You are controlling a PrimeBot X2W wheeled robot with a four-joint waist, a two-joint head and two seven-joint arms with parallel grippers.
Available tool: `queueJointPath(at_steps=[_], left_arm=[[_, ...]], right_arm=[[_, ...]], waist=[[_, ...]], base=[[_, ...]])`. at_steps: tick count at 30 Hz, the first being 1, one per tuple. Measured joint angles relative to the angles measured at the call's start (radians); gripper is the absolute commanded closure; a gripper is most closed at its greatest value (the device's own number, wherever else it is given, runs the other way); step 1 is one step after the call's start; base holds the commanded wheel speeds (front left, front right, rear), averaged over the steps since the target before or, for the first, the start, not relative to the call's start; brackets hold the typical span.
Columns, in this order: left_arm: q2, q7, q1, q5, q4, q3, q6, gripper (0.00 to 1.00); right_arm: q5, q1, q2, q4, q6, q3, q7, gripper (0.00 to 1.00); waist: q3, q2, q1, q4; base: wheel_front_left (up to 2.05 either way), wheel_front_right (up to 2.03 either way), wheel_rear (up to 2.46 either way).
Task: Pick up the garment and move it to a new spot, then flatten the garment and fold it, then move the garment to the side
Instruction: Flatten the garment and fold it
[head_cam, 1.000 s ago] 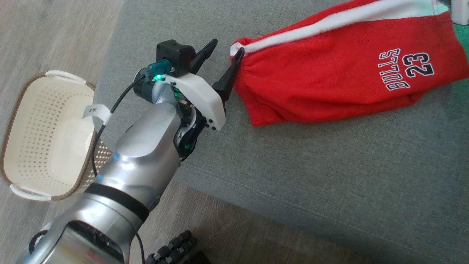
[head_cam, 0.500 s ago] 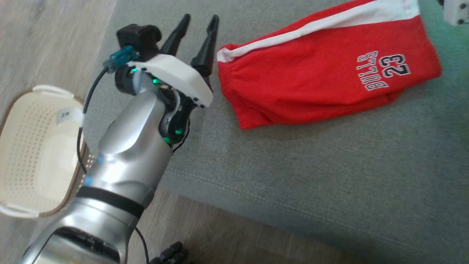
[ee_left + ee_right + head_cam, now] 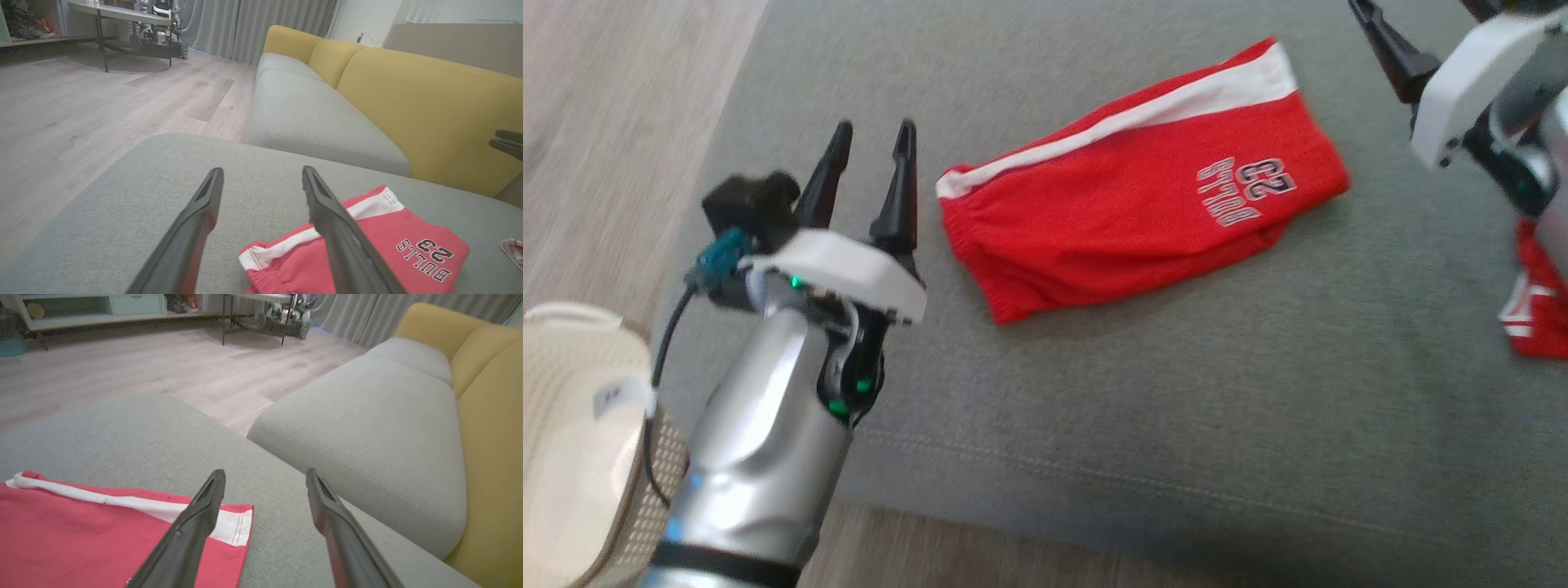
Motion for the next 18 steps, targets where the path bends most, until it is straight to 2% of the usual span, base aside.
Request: queueJointPath(at_steps=[3,5,8,13,16,18], left_arm=[[0.009,0.0,0.057,0.021,-0.038,0.016,0.005,0.0],[0.017,0.0,0.099,0.032,-0.066,0.033,0.008,0.0],[0.019,0.0,0.152,0.064,-0.103,0.046,0.02,0.0],[0.016,0.0,0.22,0.107,-0.156,0.066,0.034,0.0],[0.005,0.0,0.261,0.122,-0.181,0.083,0.034,0.0],[0.001,0.0,0.289,0.135,-0.193,0.097,0.032,0.0]], right_arm=[[-0.027,0.041,0.03,0.023,0.0,-0.036,-0.099,0.0],[-0.005,0.088,0.063,0.028,0.0,-0.094,-0.128,0.0],[-0.041,0.168,0.083,0.009,0.0,-0.144,-0.142,0.0],[-0.23,0.311,0.095,-0.175,0.0,-0.382,-0.146,0.0],[-0.363,0.443,0.145,-0.308,0.0,-0.536,-0.146,0.0],[-0.451,0.549,0.184,-0.393,0.0,-0.601,-0.146,0.0]], waist=[[-0.036,0.0,0.0,-0.028],[-0.057,0.0,0.0,-0.048],[-0.083,0.0,-0.0001,-0.073],[-0.112,0.0,0.0,-0.105],[-0.126,0.0,0.0,-0.116],[-0.134,0.0,0.0,-0.121]], base=[[0.0,0.0,0.0],[0.0,0.0,0.0],[0.0,0.0,0.0],[0.0,0.0,0.0],[0.0,0.0,0.0],[0.0,0.0,0.0]])
